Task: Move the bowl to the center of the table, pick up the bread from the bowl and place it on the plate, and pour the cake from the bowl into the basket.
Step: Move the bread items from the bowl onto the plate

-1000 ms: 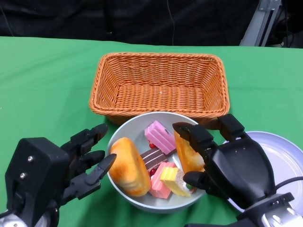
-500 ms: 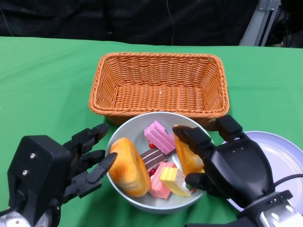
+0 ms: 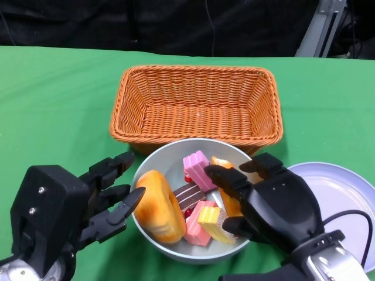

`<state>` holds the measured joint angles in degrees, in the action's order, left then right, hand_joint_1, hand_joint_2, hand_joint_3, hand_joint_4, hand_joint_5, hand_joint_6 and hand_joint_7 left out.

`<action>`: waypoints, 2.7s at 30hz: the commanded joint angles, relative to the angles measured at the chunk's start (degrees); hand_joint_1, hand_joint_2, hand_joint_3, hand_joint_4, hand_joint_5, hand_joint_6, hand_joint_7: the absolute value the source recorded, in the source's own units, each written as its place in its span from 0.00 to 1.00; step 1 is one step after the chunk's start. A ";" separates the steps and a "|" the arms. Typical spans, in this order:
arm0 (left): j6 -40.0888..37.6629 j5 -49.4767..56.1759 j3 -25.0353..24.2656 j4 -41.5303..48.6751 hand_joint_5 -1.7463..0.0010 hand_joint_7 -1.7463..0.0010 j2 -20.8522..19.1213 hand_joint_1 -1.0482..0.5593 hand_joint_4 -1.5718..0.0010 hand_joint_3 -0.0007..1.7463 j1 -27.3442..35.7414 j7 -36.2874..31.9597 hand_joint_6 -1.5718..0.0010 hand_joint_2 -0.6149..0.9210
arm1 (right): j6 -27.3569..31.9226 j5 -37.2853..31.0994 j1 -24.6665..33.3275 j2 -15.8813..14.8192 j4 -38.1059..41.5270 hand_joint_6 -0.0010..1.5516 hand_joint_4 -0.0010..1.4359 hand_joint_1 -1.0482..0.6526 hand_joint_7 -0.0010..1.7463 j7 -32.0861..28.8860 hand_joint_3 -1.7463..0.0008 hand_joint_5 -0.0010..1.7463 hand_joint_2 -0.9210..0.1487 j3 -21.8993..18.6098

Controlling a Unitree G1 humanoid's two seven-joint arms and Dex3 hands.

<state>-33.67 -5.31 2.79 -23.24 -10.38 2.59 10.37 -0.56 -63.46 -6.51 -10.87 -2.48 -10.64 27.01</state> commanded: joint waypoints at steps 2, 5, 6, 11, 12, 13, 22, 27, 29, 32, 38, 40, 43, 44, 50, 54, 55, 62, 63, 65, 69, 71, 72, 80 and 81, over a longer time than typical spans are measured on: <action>-0.45 -0.02 -0.50 0.31 0.65 1.00 -0.70 0.31 0.98 0.28 -0.26 0.28 0.83 1.00 | -1.22 1.78 -1.42 -0.77 3.05 0.58 0.55 0.44 0.09 -2.96 0.92 0.37 0.00 -0.07; -0.43 -0.13 -0.59 0.29 0.65 1.00 -0.73 0.31 0.98 0.28 -0.40 0.40 0.83 1.00 | -8.74 6.12 -2.78 -1.51 8.05 0.75 0.66 0.48 0.19 -11.67 0.94 0.73 0.05 -1.05; -0.42 -0.12 -0.58 0.27 0.65 0.99 -0.75 0.31 0.97 0.28 -0.39 0.41 0.82 1.00 | -10.04 6.42 -3.14 -1.81 9.18 0.72 0.66 0.49 0.38 -13.68 0.94 0.89 0.05 -1.00; -0.26 -0.04 -0.60 -0.04 0.64 0.99 -0.94 0.31 0.96 0.28 -0.02 0.48 0.82 1.00 | -12.82 6.05 -3.61 -2.16 11.38 0.52 0.69 0.50 0.93 -19.68 0.86 1.00 0.06 -0.55; -0.24 0.06 -0.57 -0.07 0.64 0.99 -1.00 0.31 0.96 0.28 0.03 0.44 0.82 1.00 | -13.10 5.95 -3.67 -2.17 11.59 0.50 0.69 0.50 0.96 -20.39 0.85 1.00 0.06 -0.50; -0.24 0.11 -0.56 -0.09 0.63 0.99 -1.02 0.31 0.96 0.28 0.06 0.42 0.82 1.00 | -13.28 5.89 -3.73 -2.19 11.76 0.50 0.69 0.50 0.98 -20.84 0.85 1.00 0.06 -0.46; -0.21 -0.92 -1.20 -0.10 0.64 1.00 -1.33 0.31 0.98 0.28 0.14 1.33 0.83 1.00 | -15.69 6.12 -3.92 -2.51 11.56 0.50 0.69 0.52 1.00 -23.75 0.46 1.00 0.37 -0.63; -0.19 -1.05 -1.16 -0.09 0.63 1.00 -1.43 0.31 0.98 0.28 0.14 1.25 0.83 1.00 | -15.70 6.12 -3.93 -2.52 11.57 0.50 0.69 0.52 1.00 -23.79 0.45 1.00 0.37 -0.61; 0.18 -1.15 -1.23 0.19 0.63 1.00 -1.52 0.31 0.98 0.28 0.09 1.36 0.83 1.00 | -16.56 6.33 -3.59 -2.62 8.33 0.50 0.69 0.52 1.00 -24.87 0.45 1.00 0.38 -1.36; 0.81 -0.82 -1.12 0.75 0.63 0.99 -1.88 0.30 0.98 0.28 -0.07 1.41 0.82 1.00 | -17.85 6.63 -3.04 -2.66 1.32 0.50 0.71 0.52 1.00 -26.92 0.28 1.00 0.53 -3.21; 1.16 -1.41 -1.46 1.54 0.63 1.00 -1.73 0.30 0.98 0.28 -0.24 1.61 0.82 1.00 | -19.79 7.43 -3.29 -3.28 -0.66 0.51 0.73 0.51 1.00 -27.25 0.23 1.00 0.61 -4.68; 1.17 -1.64 -1.57 1.61 0.63 1.00 -1.59 0.30 0.99 0.28 -0.29 1.66 0.82 1.00 | -20.74 7.76 -3.50 -3.49 -0.66 0.51 0.73 0.50 1.00 -27.28 0.23 1.00 0.61 -5.04; 1.20 -1.99 -1.64 1.80 0.63 1.00 -1.57 0.31 0.99 0.28 -0.28 1.75 0.82 1.00 | -21.43 8.60 -3.38 -3.13 -0.79 0.52 0.73 0.49 1.00 -26.93 0.21 1.00 0.63 -5.61; 1.12 -2.00 -1.56 1.77 0.63 1.00 -1.67 0.31 0.99 0.28 -0.29 1.74 0.82 1.00 | -21.55 8.82 -3.31 -3.04 -0.95 0.52 0.73 0.49 1.00 -26.79 0.20 1.00 0.64 -5.80; 1.28 -1.90 -1.43 1.74 0.65 1.00 -1.99 0.31 1.00 0.28 -0.25 1.81 0.83 1.00 | -22.80 10.15 -3.53 -3.46 -2.25 0.52 0.72 0.50 1.00 -26.47 0.15 1.00 0.68 -7.32; 1.26 -1.23 -1.19 1.63 0.64 1.00 -1.94 0.30 0.98 0.28 -0.16 1.16 0.82 1.00 | -24.13 10.74 -3.74 -3.97 -2.90 0.52 0.73 0.54 1.00 -26.94 0.08 1.00 0.75 -9.19; 1.21 -1.01 -1.13 1.60 0.64 0.99 -1.87 0.30 0.97 0.27 -0.16 0.93 0.82 1.00 | -24.31 10.83 -3.74 -4.02 -3.05 0.52 0.73 0.53 1.00 -27.04 0.07 1.00 0.75 -9.64; 1.36 -1.86 -1.50 1.61 0.65 1.00 -1.99 0.30 0.98 0.28 -0.34 1.90 0.82 1.00 | -24.78 12.13 -0.96 -4.77 -5.66 0.51 0.72 0.57 1.00 -25.92 0.05 1.00 0.75 -13.54; 1.35 -1.85 -1.48 1.63 0.65 1.00 -2.18 0.30 0.99 0.28 -0.41 2.03 0.82 1.00 | -24.65 11.91 -0.65 -4.86 -5.78 0.51 0.72 0.57 1.00 -26.22 0.07 1.00 0.73 -14.03; 1.39 -2.03 -1.61 1.68 0.65 1.00 -2.34 0.30 0.99 0.28 -0.45 2.20 0.82 1.00 | -23.67 11.62 0.41 -4.82 -6.59 0.51 0.72 0.57 1.00 -26.08 0.08 1.00 0.72 -15.33; 1.32 -1.95 -1.68 1.76 0.65 1.00 -2.53 0.30 0.99 0.28 -0.52 2.27 0.82 1.00 | -22.01 11.29 2.06 -5.20 -7.87 0.51 0.72 0.55 1.00 -25.02 0.07 1.00 0.70 -17.33; 1.24 -2.03 -1.76 1.80 0.65 1.00 -2.51 0.30 0.99 0.28 -0.55 2.33 0.82 1.00 | -21.23 11.30 2.94 -6.05 -8.55 0.51 0.72 0.54 1.00 -24.16 0.06 1.00 0.70 -18.60; 1.21 -2.06 -1.76 1.75 0.64 1.00 -2.50 0.30 0.99 0.28 -0.54 2.35 0.82 1.00 | -21.07 11.44 3.35 -6.61 -8.85 0.51 0.72 0.54 1.00 -23.74 0.05 1.00 0.71 -19.27; 1.11 -1.82 -1.76 1.36 0.64 1.00 -2.54 0.29 0.98 0.27 -0.45 2.17 0.82 1.00 | -18.39 11.53 7.38 -9.36 -11.35 0.52 0.72 0.52 0.97 -18.91 0.03 1.00 0.74 -23.44; 1.03 -1.86 -1.78 1.24 0.64 1.00 -2.52 0.29 0.99 0.27 -0.42 2.15 0.82 1.00 | -17.67 11.53 8.03 -9.53 -11.67 0.50 0.71 0.52 0.98 -17.76 0.04 1.00 0.73 -23.72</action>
<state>-32.96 -7.35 1.71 -21.56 -12.21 2.26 12.49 -19.11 -52.34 0.44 -19.24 -13.23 -29.59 4.34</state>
